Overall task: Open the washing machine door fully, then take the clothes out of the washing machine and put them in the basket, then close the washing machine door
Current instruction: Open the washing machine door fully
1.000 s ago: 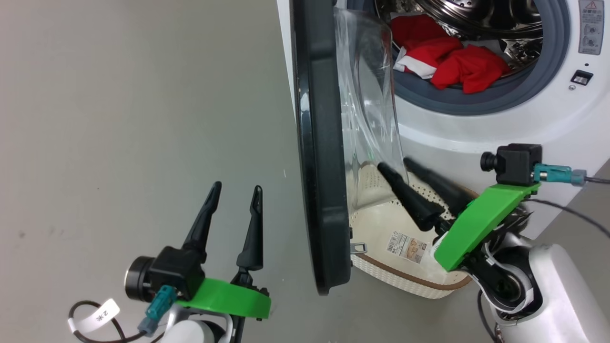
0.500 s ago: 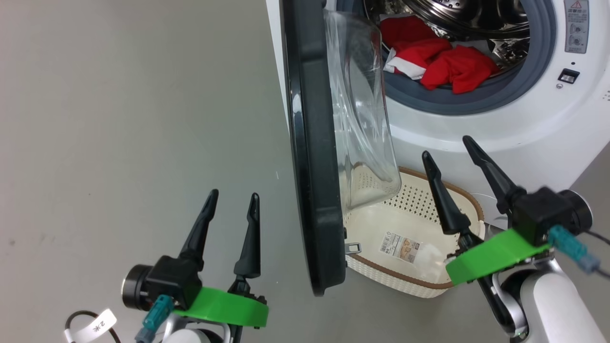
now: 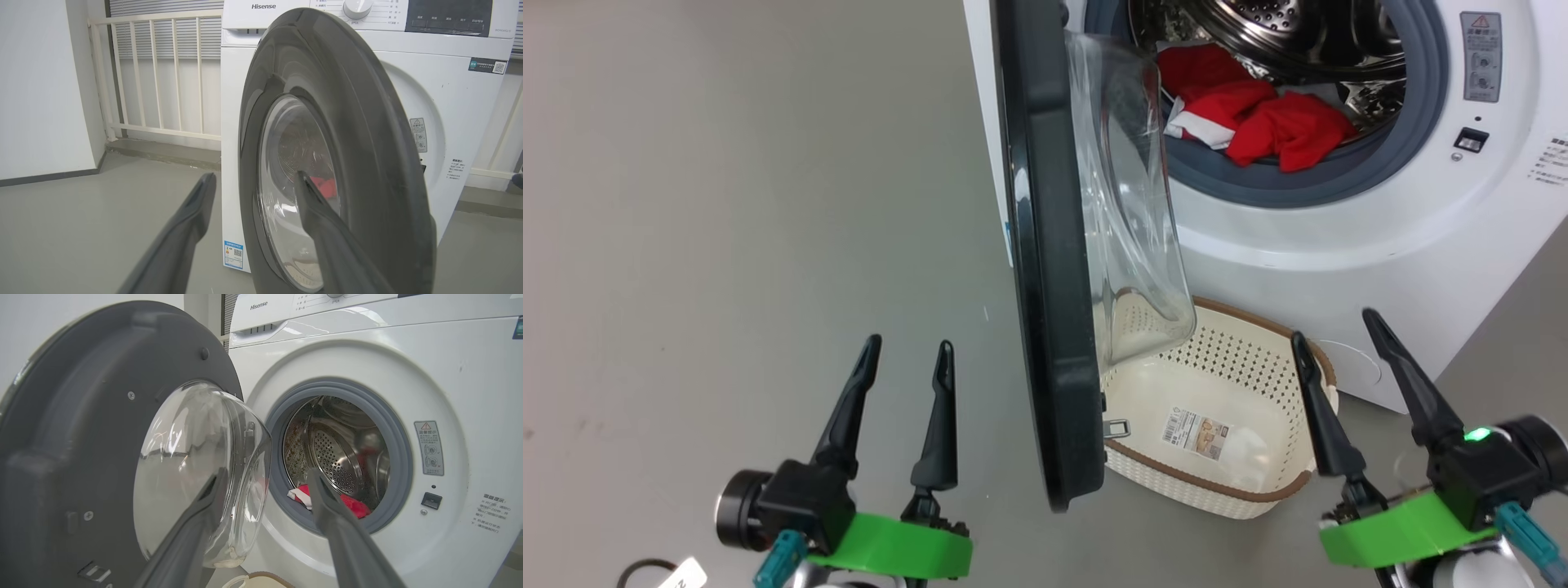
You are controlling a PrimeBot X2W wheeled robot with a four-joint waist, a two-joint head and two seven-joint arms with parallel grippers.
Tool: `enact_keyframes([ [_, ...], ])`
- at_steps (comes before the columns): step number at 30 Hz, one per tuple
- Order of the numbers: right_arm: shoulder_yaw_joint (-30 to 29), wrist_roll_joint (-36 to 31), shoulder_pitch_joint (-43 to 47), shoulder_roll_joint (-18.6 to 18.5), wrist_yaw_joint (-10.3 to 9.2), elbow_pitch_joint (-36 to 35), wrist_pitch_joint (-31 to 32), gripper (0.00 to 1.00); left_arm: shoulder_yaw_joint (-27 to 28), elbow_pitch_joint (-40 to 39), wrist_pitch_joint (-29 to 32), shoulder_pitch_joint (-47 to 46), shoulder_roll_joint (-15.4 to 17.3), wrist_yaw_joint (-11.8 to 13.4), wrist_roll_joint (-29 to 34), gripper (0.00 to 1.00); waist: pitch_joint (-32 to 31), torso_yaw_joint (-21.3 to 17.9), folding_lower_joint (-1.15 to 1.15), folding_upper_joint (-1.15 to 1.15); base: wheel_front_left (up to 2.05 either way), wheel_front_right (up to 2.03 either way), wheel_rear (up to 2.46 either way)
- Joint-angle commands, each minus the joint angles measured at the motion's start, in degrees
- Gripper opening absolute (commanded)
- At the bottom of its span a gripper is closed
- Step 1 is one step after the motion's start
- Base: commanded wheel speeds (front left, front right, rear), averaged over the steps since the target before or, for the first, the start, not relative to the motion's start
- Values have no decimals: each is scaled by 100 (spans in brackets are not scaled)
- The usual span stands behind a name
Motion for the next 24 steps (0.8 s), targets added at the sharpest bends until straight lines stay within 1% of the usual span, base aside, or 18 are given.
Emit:
enact_keyframes([
  [1,92,26,32,9,36,-122,-87,100,217,-190,-45,12,80,-8,73,100,-23,-17,0,0,0,0,0],
  [7,39,80,275,10,36,-48,-114,100,205,-230,-45,121,80,-42,85,100,-17,-11,0,0,0,0,0],
  [12,12,108,436,10,36,-119,-116,100,204,-224,-45,162,80,-69,60,100,16,14,0,0,0,0,0],
  [21,-15,227,490,10,36,-166,-117,100,230,-180,-45,177,80,-72,91,100,9,13,0,0,0,0,0],
  [22,-17,233,489,10,36,-169,-118,100,217,-179,-45,169,80,-78,87,47,3,13,0,0,0,0,0],
  [23,-21,242,487,10,36,-172,-118,100,201,-182,-45,158,80,-86,90,0,-1,13,0,0,0,0,0],
  [24,-28,253,488,10,36,-172,-118,100,176,-198,-45,143,80,-94,83,0,-4,14,0,0,0,0,0],
])
